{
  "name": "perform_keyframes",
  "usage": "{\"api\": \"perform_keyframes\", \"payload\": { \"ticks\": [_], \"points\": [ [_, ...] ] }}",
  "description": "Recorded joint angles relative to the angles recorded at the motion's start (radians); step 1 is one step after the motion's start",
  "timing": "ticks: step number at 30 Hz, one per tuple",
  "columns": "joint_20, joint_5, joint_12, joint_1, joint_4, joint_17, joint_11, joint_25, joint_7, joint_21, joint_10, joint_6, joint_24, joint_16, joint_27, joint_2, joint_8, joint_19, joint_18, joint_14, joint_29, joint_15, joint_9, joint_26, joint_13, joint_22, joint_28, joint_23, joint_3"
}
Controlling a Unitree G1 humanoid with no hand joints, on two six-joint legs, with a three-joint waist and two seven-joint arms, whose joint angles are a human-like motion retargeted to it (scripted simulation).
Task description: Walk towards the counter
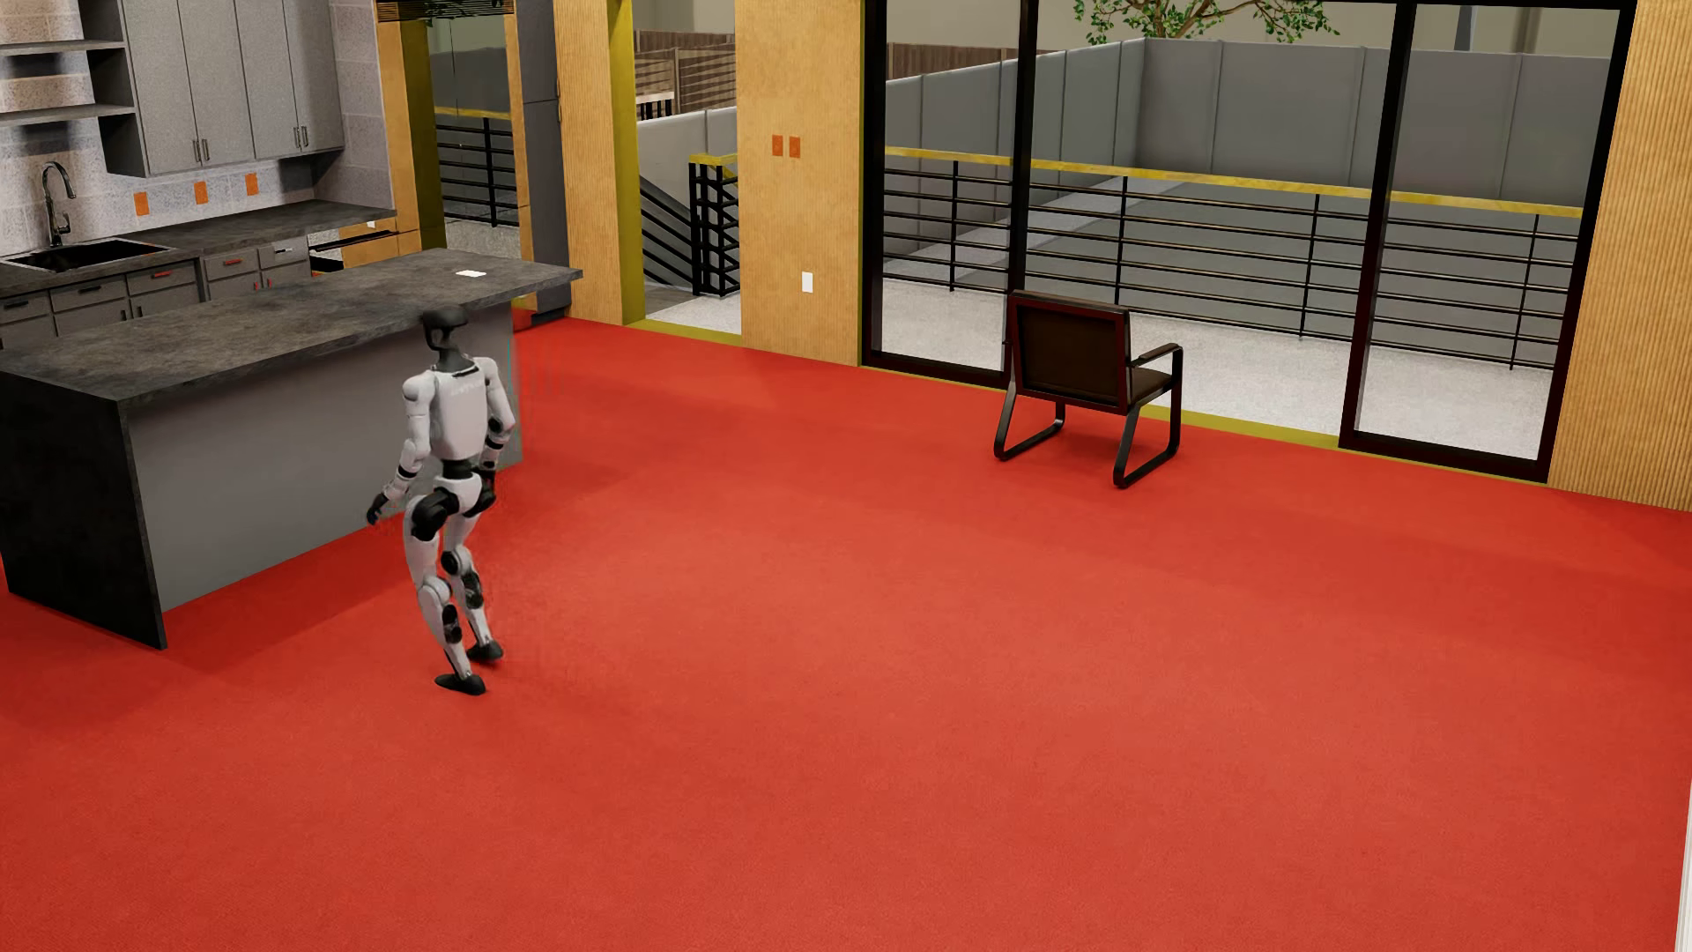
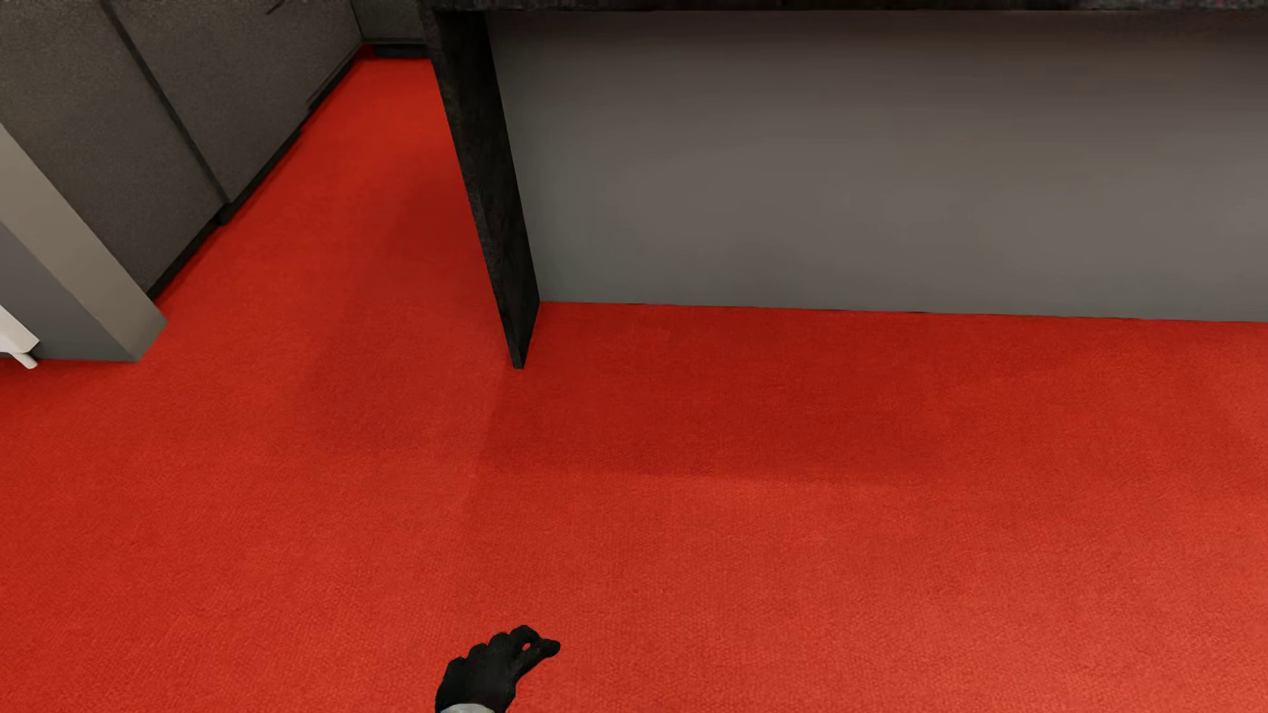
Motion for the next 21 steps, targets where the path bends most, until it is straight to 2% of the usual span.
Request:
{"api": "perform_keyframes", "payload": {
  "ticks": [2, 3, 4, 6, 9, 10, 11, 13, 14, 16, 17, 19, 21],
  "points": [
    [-0.024, -0.001, -0.042, 0.067, -0.01, 0.001, -0.294, -0.025, -0.032, 0.02, -0.029, 0.0, -0.012, 0.003, 0.001, -0.026, -0.046, -0.022, 0.001, -0.029, 0.03, 0.015, -0.002, -0.027, -0.002, -0.049, 0.007, 0.019, -0.015],
    [-0.035, 0.015, -0.057, 0.104, -0.012, -0.001, -0.451, -0.048, -0.047, 0.034, -0.053, 0.001, -0.022, 0.003, -0.001, -0.026, -0.054, -0.002, 0.001, -0.037, 0.052, 0.042, -0.005, -0.037, -0.007, -0.071, 0.008, 0.032, -0.02],
    [-0.047, 0.034, -0.069, 0.139, -0.013, -0.001, -0.603, -0.068, -0.061, 0.039, -0.074, 0.003, -0.032, 0.001, -0.003, -0.016, -0.052, 0.047, 0.001, -0.043, 0.068, 0.067, -0.009, -0.044, -0.01, -0.089, 0.01, 0.039, -0.022],
    [-0.07, 0.052, -0.082, 0.202, -0.015, 0.011, -0.729, -0.078, -0.085, 0.019, -0.084, 0.006, -0.044, -0.006, -0.007, -0.017, -0.047, 0.109, -0.004, -0.068, 0.072, 0.054, -0.014, -0.046, -0.007, -0.104, 0.014, 0.038, -0.026],
    [-0.085, 0.072, -0.06, 0.291, 0.014, 0.044, -0.639, -0.082, -0.112, -0.005, -0.068, 0.018, -0.054, -0.006, -0.001, 0.0, -0.062, -0.017, -0.016, -0.049, 0.065, 0.209, -0.029, -0.023, -0.011, -0.08, 0.015, 0.051, -0.036],
    [-0.084, 0.082, -0.042, 0.31, 0.031, 0.054, -0.606, -0.088, -0.114, -0.011, -0.042, 0.028, -0.055, -0.005, 0.005, 0.018, -0.073, -0.04, -0.014, -0.014, 0.066, 0.244, -0.036, -0.007, -0.015, -0.058, 0.01, 0.063, -0.039],
    [-0.08, 0.101, -0.021, 0.314, 0.053, 0.066, -0.581, -0.091, -0.114, -0.017, 0.001, 0.04, -0.054, -0.002, 0.011, 0.036, -0.084, -0.068, -0.016, 0.045, 0.067, 0.229, -0.043, 0.015, -0.022, -0.028, -0.001, 0.076, -0.042],
    [-0.085, 0.146, 0.015, 0.266, 0.112, 0.088, -0.572, -0.094, -0.105, -0.03, 0.167, 0.069, -0.046, 0.014, 0.012, 0.096, -0.118, -0.093, -0.061, 0.204, 0.064, 0.17, -0.051, 0.057, -0.035, 0.035, -0.06, 0.095, -0.048],
    [-0.106, 0.168, 0.03, 0.206, 0.147, 0.102, -0.571, -0.094, -0.097, -0.032, 0.301, 0.084, -0.026, 0.034, 0.013, 0.125, -0.143, -0.111, -0.09, 0.298, 0.062, 0.142, -0.051, 0.065, -0.052, 0.048, -0.104, 0.101, -0.053],
    [-0.159, 0.214, 0.04, 0.057, 0.264, 0.116, -0.56, -0.092, -0.053, -0.027, 0.579, 0.114, 0.018, 0.096, -0.008, 0.173, -0.197, -0.133, -0.234, 0.48, 0.055, 0.087, -0.047, 0.047, -0.07, 0.053, -0.172, 0.097, -0.059],
    [-0.164, 0.241, 0.051, -0.018, 0.315, 0.116, -0.554, -0.094, -0.045, -0.024, 0.69, 0.131, 0.021, 0.125, -0.033, 0.196, -0.217, -0.139, -0.274, 0.515, 0.04, 0.06, -0.044, 0.038, -0.075, 0.04, -0.183, 0.107, -0.058],
    [-0.098, 0.29, 0.093, -0.152, 0.325, 0.12, -0.543, -0.103, -0.066, -0.023, 0.802, 0.157, -0.03, 0.155, -0.042, 0.247, -0.237, -0.148, -0.242, 0.346, 0.02, 0.01, -0.037, 0.056, -0.114, -0.009, -0.163, 0.131, -0.05],
    [0.004, 0.324, 0.145, -0.246, 0.334, 0.129, -0.538, -0.121, -0.069, -0.034, 0.741, 0.169, -0.114, 0.143, -0.04, 0.297, -0.228, -0.155, -0.215, 0.155, 0.01, -0.03, -0.031, 0.094, -0.162, -0.062, -0.108, 0.155, -0.036]
  ]
}}
